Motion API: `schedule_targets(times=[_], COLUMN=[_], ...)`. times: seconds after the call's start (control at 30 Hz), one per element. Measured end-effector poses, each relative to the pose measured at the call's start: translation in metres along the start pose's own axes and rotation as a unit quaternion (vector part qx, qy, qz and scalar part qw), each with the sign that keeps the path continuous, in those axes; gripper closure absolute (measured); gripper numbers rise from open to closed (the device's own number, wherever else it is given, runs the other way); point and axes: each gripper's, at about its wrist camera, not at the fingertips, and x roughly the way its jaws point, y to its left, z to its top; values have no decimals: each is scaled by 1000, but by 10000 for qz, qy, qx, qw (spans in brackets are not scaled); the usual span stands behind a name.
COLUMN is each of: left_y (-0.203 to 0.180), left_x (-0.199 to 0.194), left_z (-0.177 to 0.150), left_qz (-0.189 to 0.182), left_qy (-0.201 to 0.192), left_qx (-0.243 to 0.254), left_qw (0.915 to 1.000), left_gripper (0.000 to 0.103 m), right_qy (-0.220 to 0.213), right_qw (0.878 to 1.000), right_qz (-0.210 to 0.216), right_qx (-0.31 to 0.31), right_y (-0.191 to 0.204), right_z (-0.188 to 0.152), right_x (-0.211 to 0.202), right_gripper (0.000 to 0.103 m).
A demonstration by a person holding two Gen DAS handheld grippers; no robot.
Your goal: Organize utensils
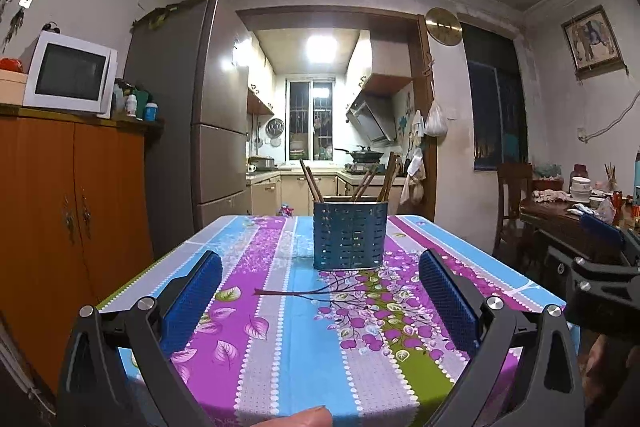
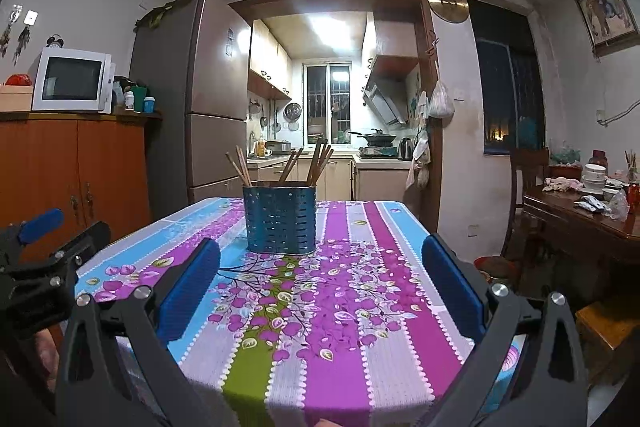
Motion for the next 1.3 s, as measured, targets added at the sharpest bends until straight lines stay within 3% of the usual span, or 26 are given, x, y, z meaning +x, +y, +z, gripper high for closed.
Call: schedule_targets(times=[0.23, 1.3], left_y=[-7, -16], left_x=[-12, -2], left_z=[4, -1], left_qz=[40, -54], left_qy=[-351, -236], left_qx=[138, 183], left_qw=[9993, 9995], left_gripper=[5, 5], right_qy=[-96, -112], right_qw=[9999, 9998], right_qz=[-14, -36], right_qx=[96, 146], right_y=[-1, -5], right_z=[-2, -4], right_x=[-10, -10], right_gripper=[5, 5])
